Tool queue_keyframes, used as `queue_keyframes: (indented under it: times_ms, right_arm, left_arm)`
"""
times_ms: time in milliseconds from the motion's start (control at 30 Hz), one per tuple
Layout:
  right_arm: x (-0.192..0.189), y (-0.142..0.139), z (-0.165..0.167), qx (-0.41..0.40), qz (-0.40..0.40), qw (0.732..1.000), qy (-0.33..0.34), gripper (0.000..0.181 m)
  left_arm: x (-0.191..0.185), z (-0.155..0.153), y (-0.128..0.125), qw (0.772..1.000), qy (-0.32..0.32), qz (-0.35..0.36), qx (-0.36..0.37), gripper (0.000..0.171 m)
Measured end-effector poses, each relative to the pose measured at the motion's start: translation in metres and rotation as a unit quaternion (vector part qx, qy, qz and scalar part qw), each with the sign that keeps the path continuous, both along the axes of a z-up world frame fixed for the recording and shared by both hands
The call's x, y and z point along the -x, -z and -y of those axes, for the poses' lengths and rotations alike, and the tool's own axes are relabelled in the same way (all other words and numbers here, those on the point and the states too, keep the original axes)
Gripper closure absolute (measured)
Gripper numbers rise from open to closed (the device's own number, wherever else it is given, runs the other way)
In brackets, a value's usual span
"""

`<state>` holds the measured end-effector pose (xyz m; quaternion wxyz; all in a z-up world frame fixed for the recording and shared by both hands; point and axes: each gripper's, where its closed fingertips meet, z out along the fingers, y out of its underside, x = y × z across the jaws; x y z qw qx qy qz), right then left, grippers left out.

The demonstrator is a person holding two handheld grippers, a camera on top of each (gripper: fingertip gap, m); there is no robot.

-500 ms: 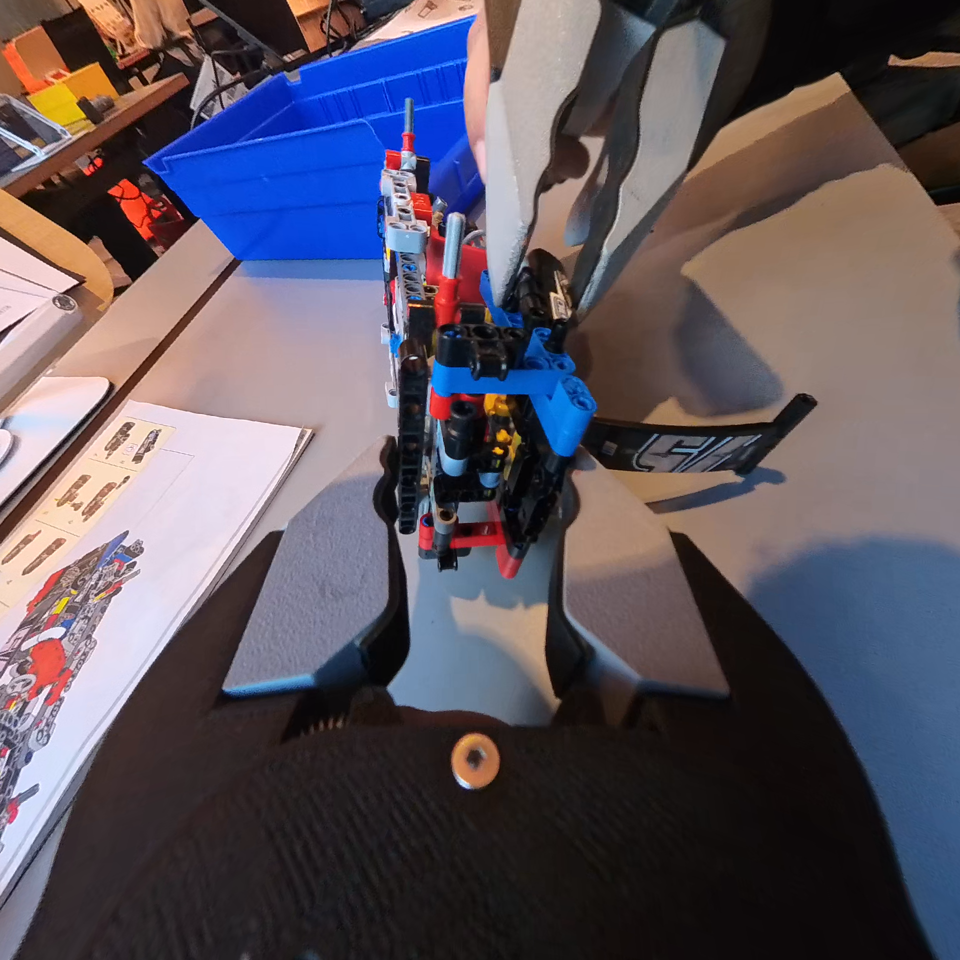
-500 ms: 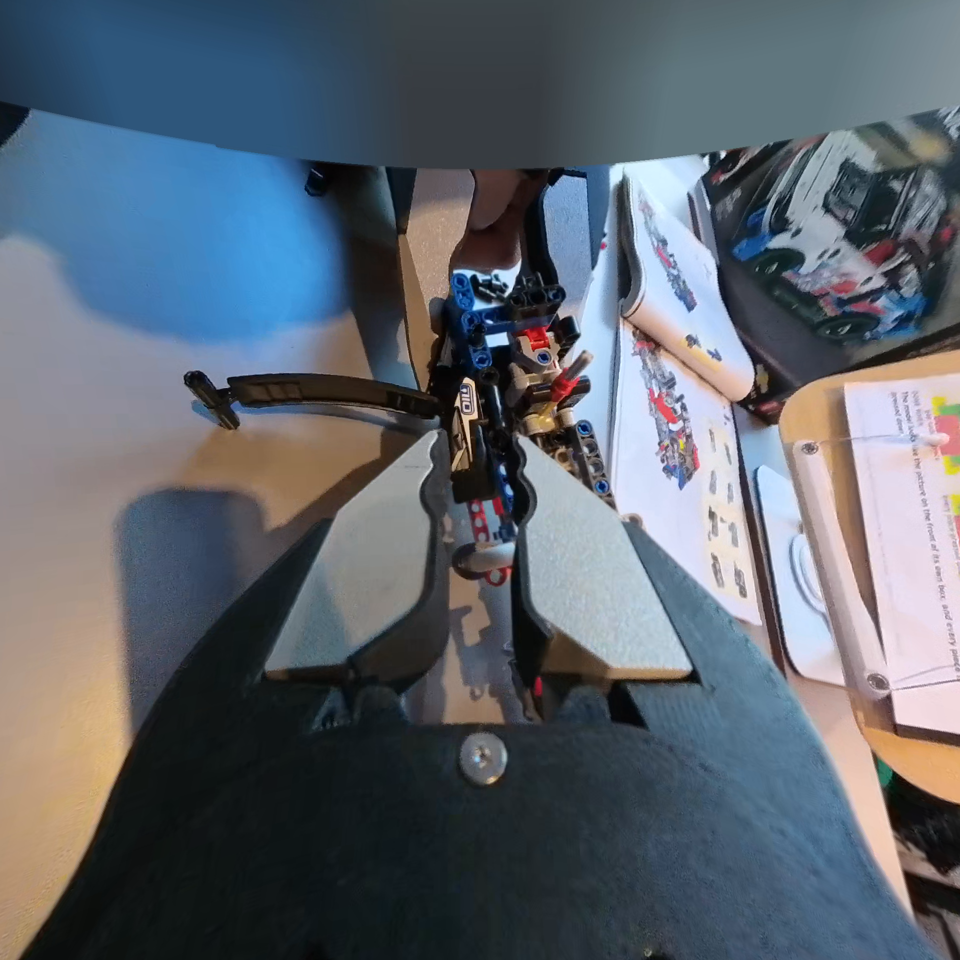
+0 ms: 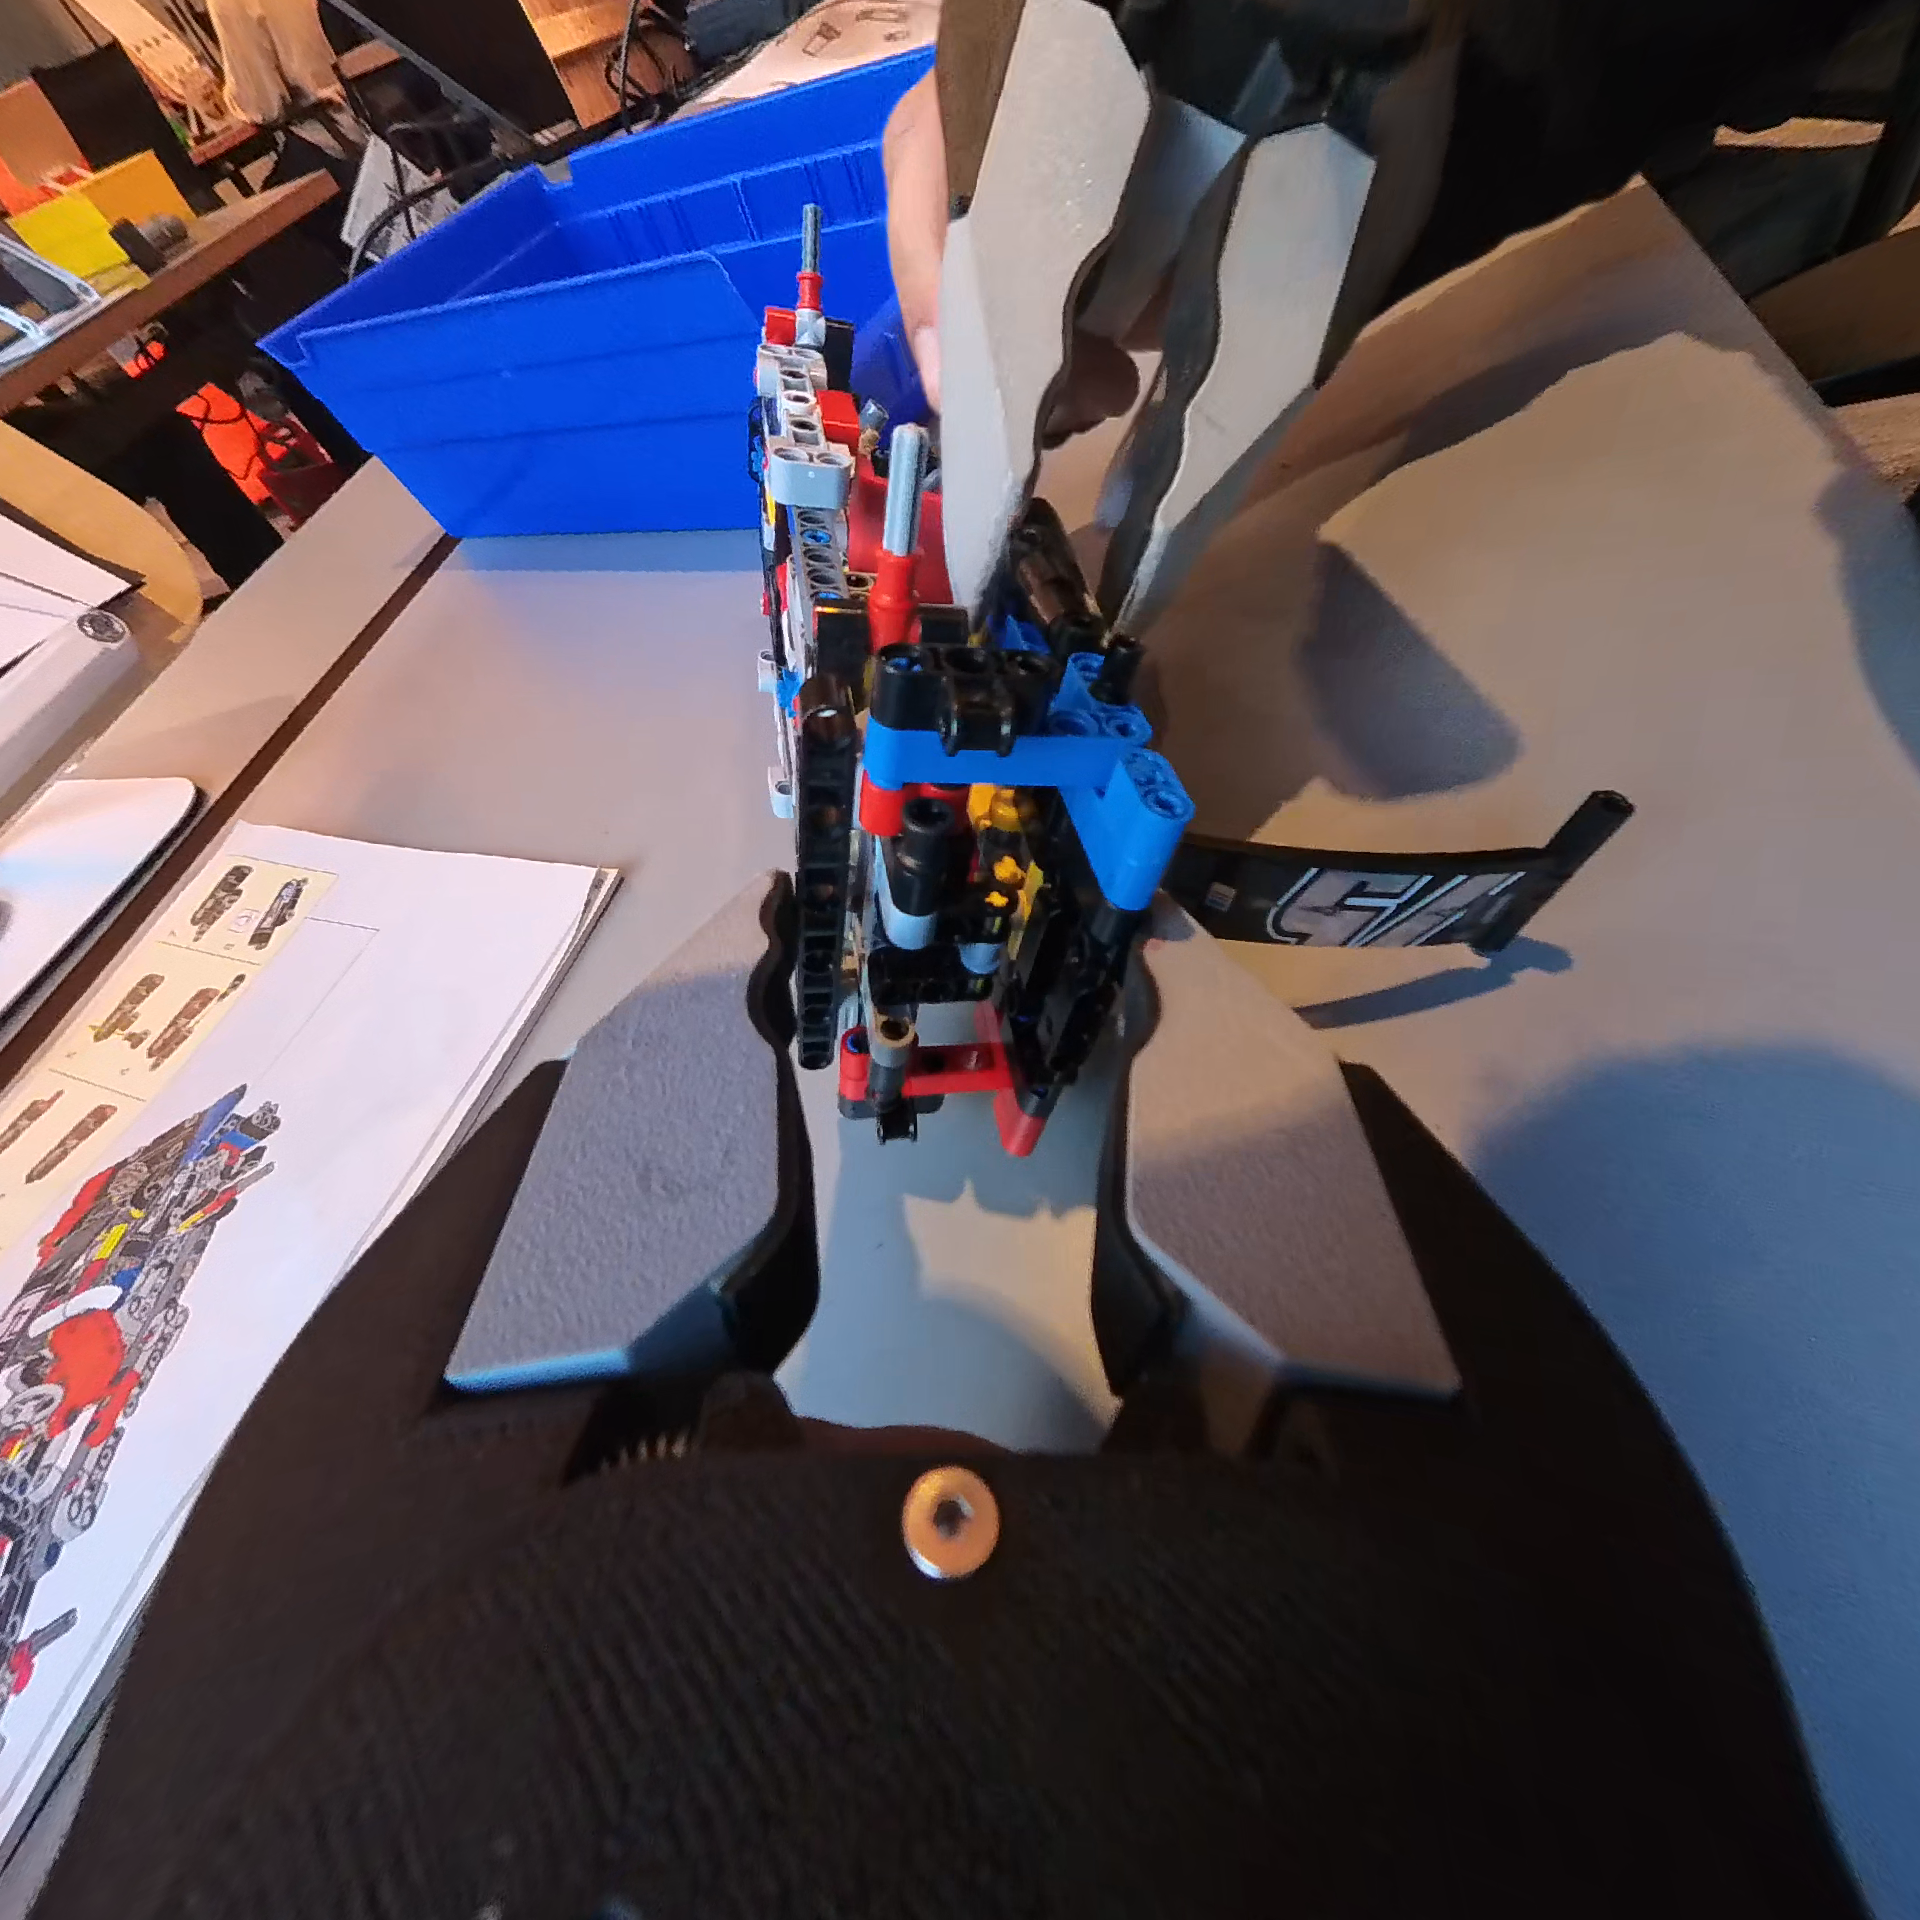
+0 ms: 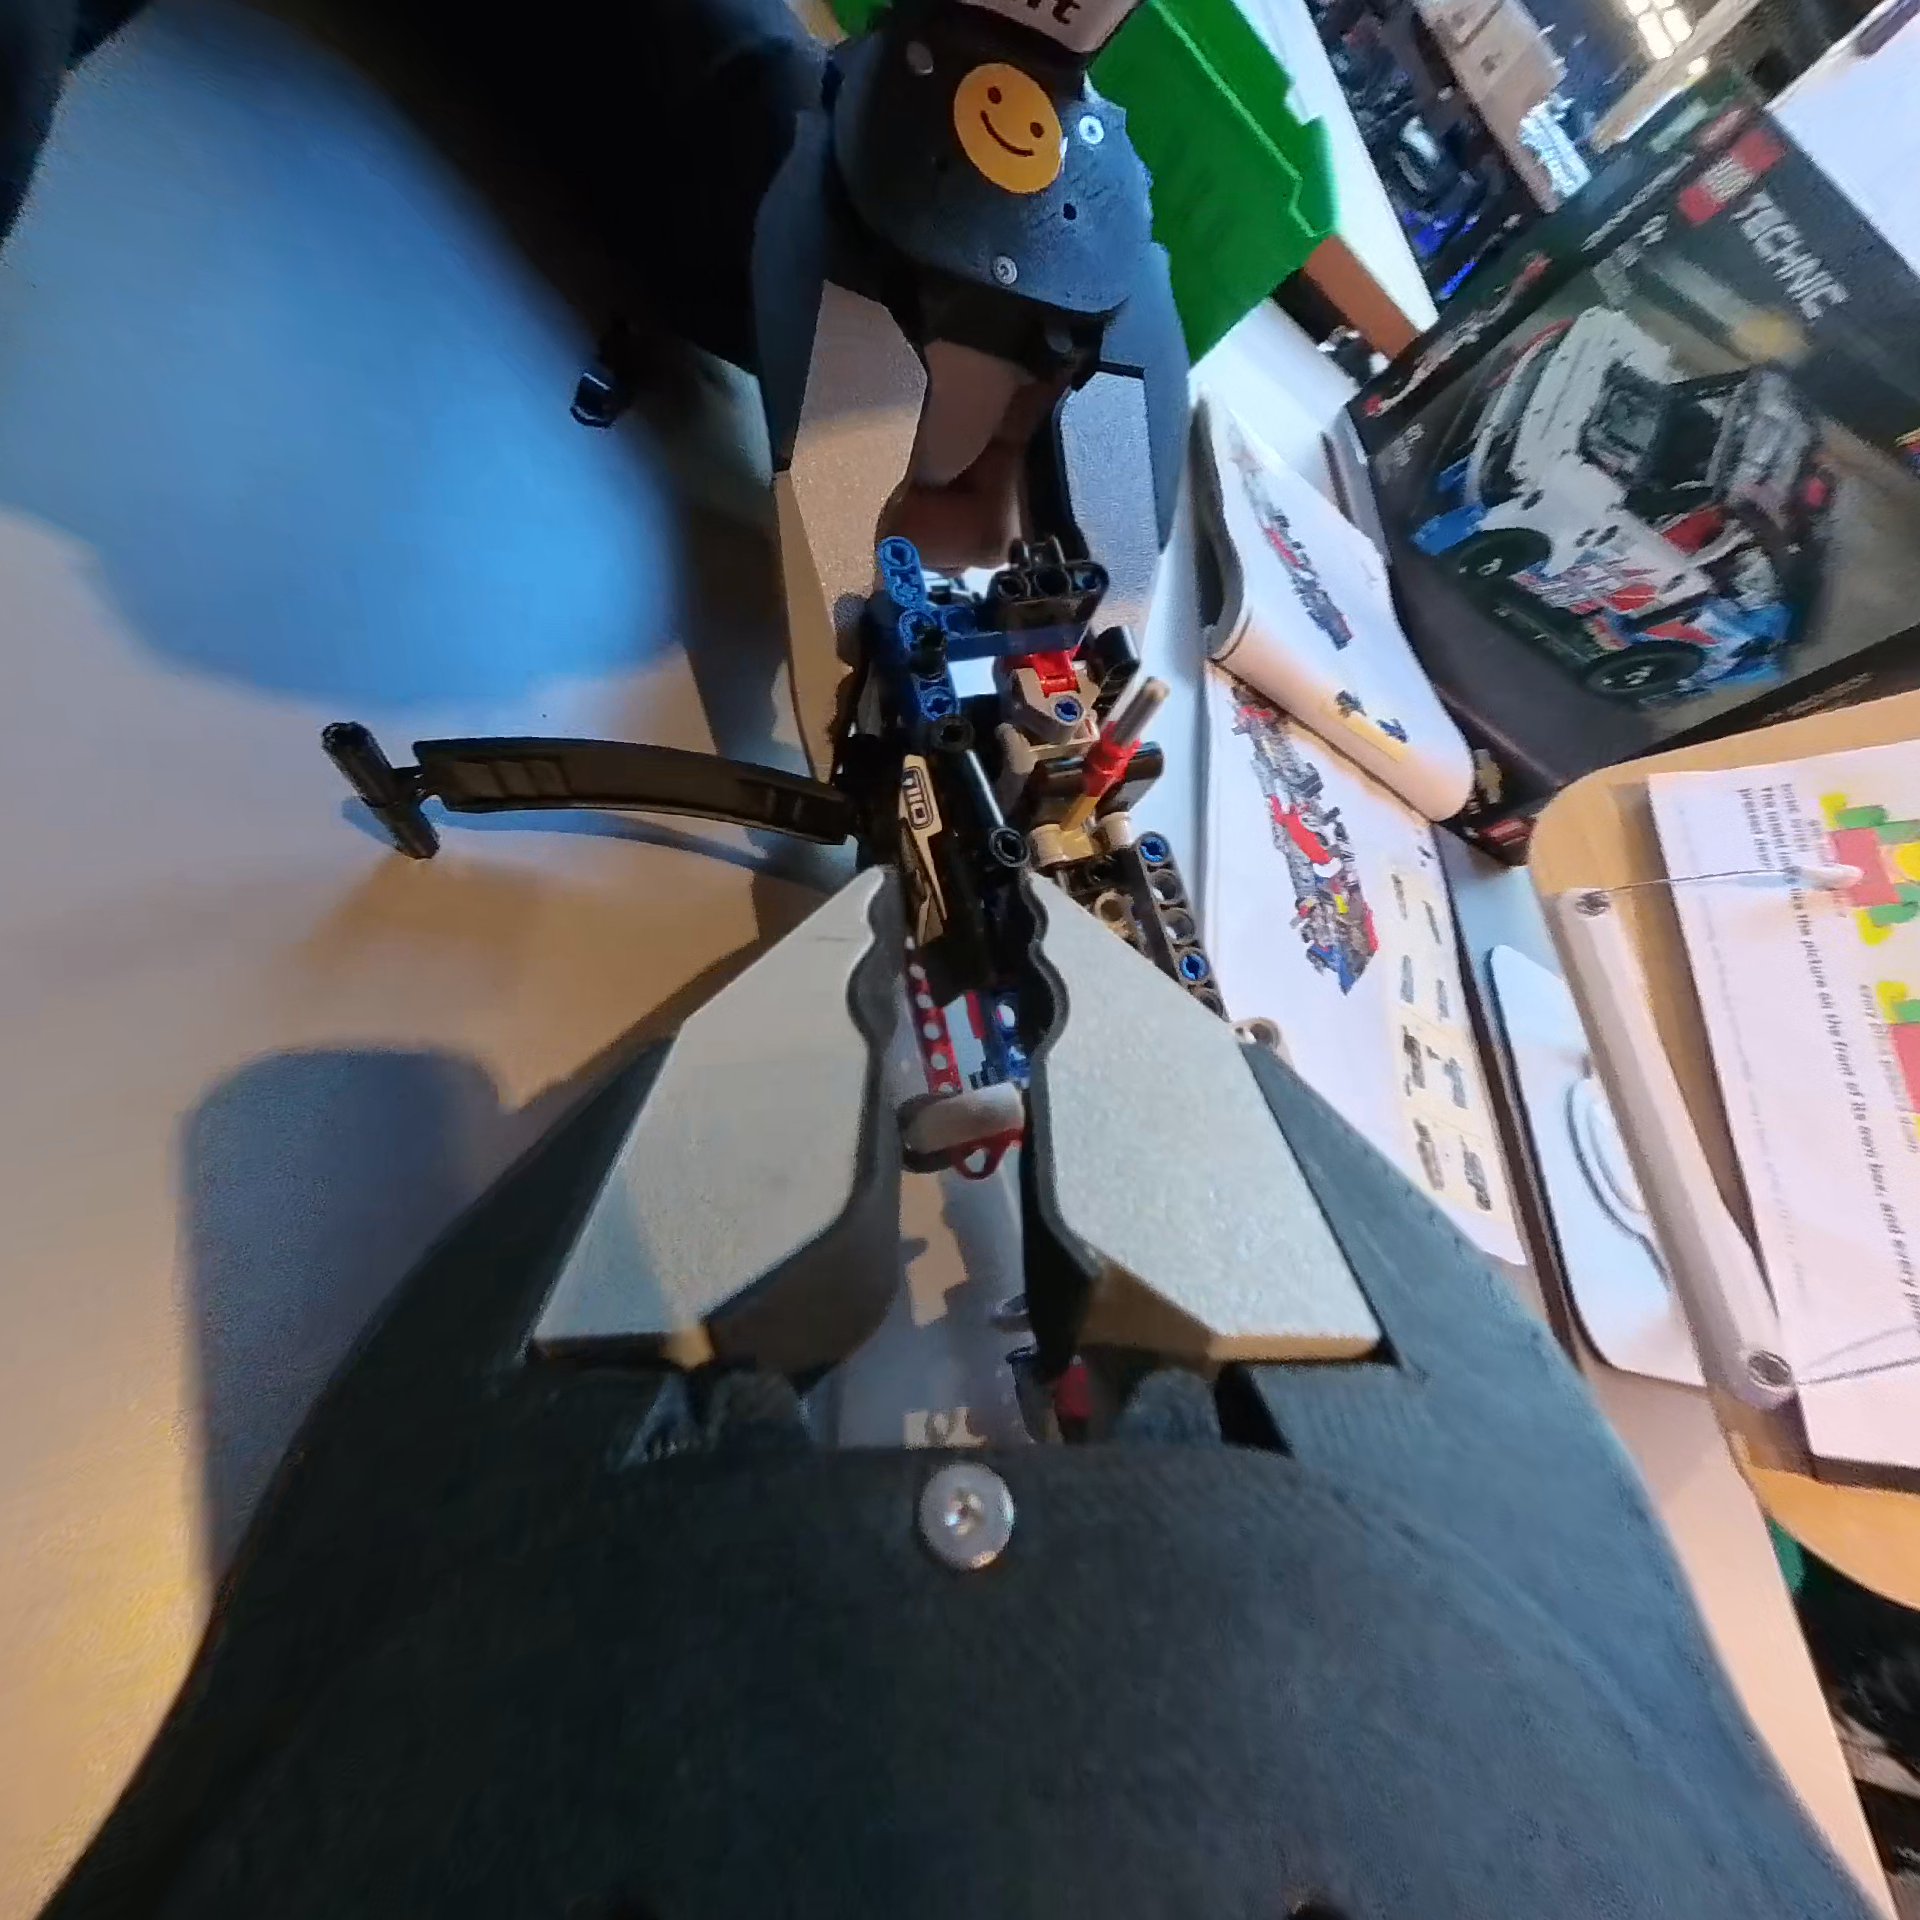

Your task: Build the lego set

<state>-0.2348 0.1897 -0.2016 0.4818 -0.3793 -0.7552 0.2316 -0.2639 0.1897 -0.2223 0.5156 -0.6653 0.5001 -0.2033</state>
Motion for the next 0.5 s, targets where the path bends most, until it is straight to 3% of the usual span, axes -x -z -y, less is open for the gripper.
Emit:
queue_keyframes:
  times_ms: [133,300,400,500]
  right_arm:
    - [-0.008,-0.010,0.006,0.013,-0.017,1.000,0.008,0.157]
    - [-0.012,-0.050,0.004,0.078,-0.042,0.996,0.014,0.164]
    - [-0.008,-0.038,0.007,0.128,0.056,0.990,-0.008,0.169]
    - [-0.001,-0.026,-0.006,0.087,0.094,0.992,0.009,0.174]
  left_arm:
    - [0.001,-0.001,-0.001,1.000,-0.002,0.004,0.005,0.113]
    - [0.001,-0.001,-0.001,1.000,-0.002,0.004,0.005,0.112]
    - [0.001,-0.001,-0.001,1.000,-0.002,0.005,0.007,0.112]
    - [0.001,-0.001,-0.001,1.000,-0.002,0.004,0.006,0.112]
